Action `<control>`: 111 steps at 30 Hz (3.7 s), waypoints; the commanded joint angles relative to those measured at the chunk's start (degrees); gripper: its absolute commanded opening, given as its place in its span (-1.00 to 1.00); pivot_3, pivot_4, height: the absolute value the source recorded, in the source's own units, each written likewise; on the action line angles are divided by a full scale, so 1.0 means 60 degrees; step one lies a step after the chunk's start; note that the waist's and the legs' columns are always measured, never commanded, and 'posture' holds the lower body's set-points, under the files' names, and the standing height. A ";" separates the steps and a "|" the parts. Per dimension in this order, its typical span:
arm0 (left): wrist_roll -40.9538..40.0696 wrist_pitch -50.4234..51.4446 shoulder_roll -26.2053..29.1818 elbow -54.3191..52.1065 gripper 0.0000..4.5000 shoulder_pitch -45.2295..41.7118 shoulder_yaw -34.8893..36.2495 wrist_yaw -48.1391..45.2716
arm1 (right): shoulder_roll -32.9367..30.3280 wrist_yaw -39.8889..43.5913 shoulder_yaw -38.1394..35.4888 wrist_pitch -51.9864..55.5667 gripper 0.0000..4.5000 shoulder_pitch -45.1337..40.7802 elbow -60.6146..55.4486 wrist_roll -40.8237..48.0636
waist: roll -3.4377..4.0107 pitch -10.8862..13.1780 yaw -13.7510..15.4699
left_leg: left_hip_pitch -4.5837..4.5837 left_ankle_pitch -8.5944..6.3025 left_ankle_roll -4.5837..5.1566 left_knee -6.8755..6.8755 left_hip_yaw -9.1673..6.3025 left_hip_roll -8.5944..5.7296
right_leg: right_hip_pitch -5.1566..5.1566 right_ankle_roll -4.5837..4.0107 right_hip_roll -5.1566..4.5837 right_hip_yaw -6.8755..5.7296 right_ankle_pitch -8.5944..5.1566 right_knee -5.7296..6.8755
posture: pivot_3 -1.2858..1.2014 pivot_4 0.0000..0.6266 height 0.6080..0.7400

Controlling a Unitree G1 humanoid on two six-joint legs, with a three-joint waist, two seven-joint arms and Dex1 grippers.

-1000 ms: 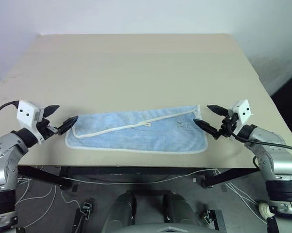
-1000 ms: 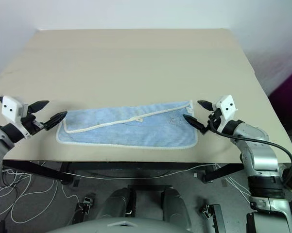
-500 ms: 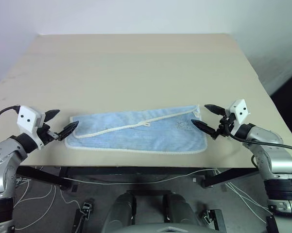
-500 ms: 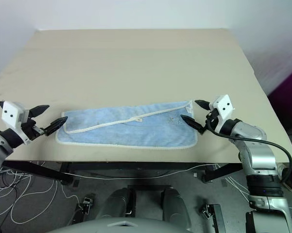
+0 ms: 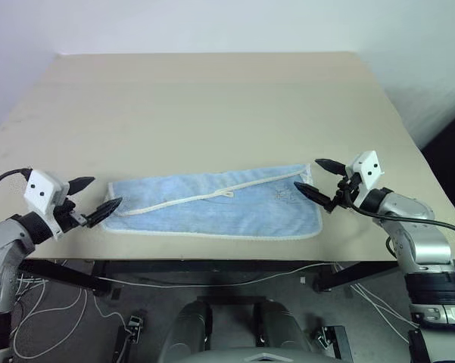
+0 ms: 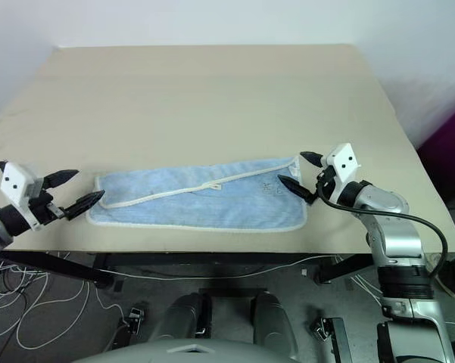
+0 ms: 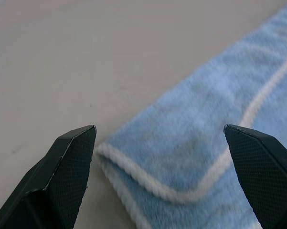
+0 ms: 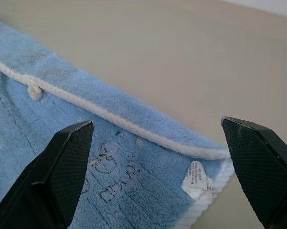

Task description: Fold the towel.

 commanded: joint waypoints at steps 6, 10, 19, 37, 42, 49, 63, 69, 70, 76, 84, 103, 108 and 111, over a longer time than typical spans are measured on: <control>0.0932 -0.1707 0.1735 0.1696 0.43 -0.0472 -0.0637 -0.2134 | 0.0493 -0.0084 0.0145 -0.0385 1.00 -0.0133 -0.0092 -0.0055 | 0.0004 0.0002 0.0001 | 0.0000 0.0000 0.0000 -0.0006 0.0002 0.0000 | -0.0003 -0.0002 -0.0001 0.0000 -0.0001 -0.0002 | 0.03 -0.52 1.00; 0.1503 -0.2648 0.2173 0.2612 0.15 -0.1209 -0.1419 -0.2901 | 0.0719 -0.0205 0.0168 -0.0388 1.00 0.0118 -0.0274 -0.0069 | 0.0004 0.0002 0.0009 | 0.0000 0.0000 0.0000 -0.0005 0.0001 -0.0002 | -0.0001 -0.0002 -0.0003 -0.0002 -0.0001 -0.0005 | 0.03 -0.52 1.00; 0.2044 -0.3926 0.2153 0.3903 0.31 -0.2820 -0.2637 -0.4069 | 0.0965 -0.0583 0.0127 -0.0353 1.00 0.0592 -0.0694 -0.0066 | 0.0004 0.0002 -0.0018 | -0.0001 0.0000 0.0001 -0.0005 0.0005 -0.0001 | -0.0007 0.0000 0.0006 -0.0001 0.0000 0.0002 | 0.03 -0.52 1.00; 0.3103 -0.6259 0.1638 0.6224 0.81 -0.4213 -0.3625 -0.3473 | 0.1054 -0.0818 0.0123 -0.0435 1.00 0.0886 -0.0790 -0.0059 | 0.0002 0.0003 -0.0025 | -0.0002 0.0000 0.0006 0.0007 0.0013 -0.0001 | -0.0005 0.0004 0.0036 -0.0006 0.0000 0.0014 | 0.03 -0.52 1.00; 0.3177 -0.6529 0.1295 0.6456 0.81 -0.4298 -0.3662 -0.3006 | 0.1119 -0.0778 0.0182 -0.0553 1.00 0.0890 -0.0686 -0.0091 | 0.0001 0.0002 -0.0003 | -0.0001 0.0000 0.0007 0.0016 0.0013 -0.0004 | -0.0001 0.0005 0.0035 -0.0007 0.0001 0.0016 | 0.03 -0.52 1.00; 0.2649 -0.5849 0.1054 0.6200 0.81 -0.4056 -0.3500 -0.3233 | 0.1132 -0.0801 0.0192 -0.0536 1.00 0.0918 -0.0726 -0.0108 | 0.0002 0.0002 -0.0011 | -0.0001 -0.0001 0.0008 0.0018 0.0013 -0.0003 | -0.0002 0.0005 0.0037 -0.0007 0.0001 0.0020 | 0.03 -0.52 1.00; 0.2091 -0.4620 0.1025 0.5652 0.81 -0.3751 -0.3305 -0.3234 | 0.1132 -0.0917 0.0295 -0.0318 1.00 0.0876 -0.0964 -0.0094 | 0.0002 0.0002 -0.0014 | -0.0001 -0.0001 0.0008 0.0020 0.0011 -0.0002 | -0.0003 0.0005 0.0036 -0.0007 0.0001 0.0023 | 0.03 -0.52 1.00; 0.2015 -0.4458 0.1078 0.5928 0.81 -0.3932 -0.3111 -0.3051 | 0.1114 -0.0937 0.0294 -0.0255 1.00 0.0861 -0.1035 -0.0082 | 0.0002 0.0002 -0.0016 | -0.0001 -0.0001 0.0008 0.0020 0.0011 -0.0002 | -0.0003 0.0005 0.0037 -0.0007 0.0001 0.0023 | 0.03 -0.52 1.00; 0.2033 -0.4482 0.1093 0.5972 0.81 -0.3935 -0.3092 -0.3056 | 0.1115 -0.0944 0.0295 -0.0246 1.00 0.0853 -0.1046 -0.0084 | 0.0002 0.0002 -0.0016 | -0.0001 -0.0001 0.0007 0.0020 0.0011 -0.0002 | -0.0003 0.0005 0.0037 -0.0007 0.0001 0.0024 | 0.03 -0.52 1.00; 0.2281 -0.4781 0.1117 0.6242 0.81 -0.3972 -0.3103 -0.2836 | 0.1140 -0.0987 0.0317 -0.0211 1.00 0.0820 -0.1088 -0.0085 | 0.0002 0.0002 -0.0015 | -0.0001 0.0000 0.0007 0.0020 0.0012 -0.0002 | -0.0003 0.0005 0.0036 -0.0007 0.0001 0.0024 | 0.03 -0.52 1.00; 0.2699 -0.5604 0.0958 0.6742 0.73 -0.4265 -0.3201 -0.2179 | 0.1167 -0.1056 0.0347 -0.0187 1.00 0.0803 -0.1152 -0.0082 | 0.0000 0.0001 -0.0008 | -0.0001 -0.0001 0.0008 0.0021 0.0012 -0.0002 | -0.0003 0.0005 0.0036 -0.0007 0.0001 0.0024 | 0.03 -0.52 1.00; 0.2169 -0.4854 0.0854 0.6381 -0.99 -0.4136 -0.3019 -0.2859 | 0.1090 -0.1053 0.0337 -0.0218 1.00 0.0616 -0.1119 -0.0120 | 0.0001 0.0001 -0.0012 | -0.0001 0.0000 0.0007 0.0021 0.0012 -0.0002 | -0.0004 0.0005 0.0038 -0.0007 0.0001 0.0027 | 0.03 -0.52 1.00; 0.1450 -0.4357 0.0864 0.5966 -0.99 -0.4056 -0.2501 -0.3013 | 0.0967 -0.0992 0.0347 -0.0280 1.00 0.0382 -0.1091 -0.0212 | 0.0000 0.0001 -0.0015 | -0.0001 0.0000 0.0007 0.0023 0.0012 -0.0002 | -0.0005 0.0005 0.0037 -0.0007 0.0001 0.0028 | 0.03 -0.52 1.00; 0.1678 -0.4187 0.0909 0.5769 -0.99 -0.3885 -0.2480 -0.2621 | 0.0791 -0.1057 0.0364 -0.0520 1.00 0.0052 -0.1034 -0.0520 | 0.0001 0.0001 -0.0023 | -0.0001 0.0000 0.0007 0.0023 0.0012 -0.0002 | -0.0004 0.0005 0.0036 -0.0007 0.0001 0.0028 | 0.03 -0.52 1.00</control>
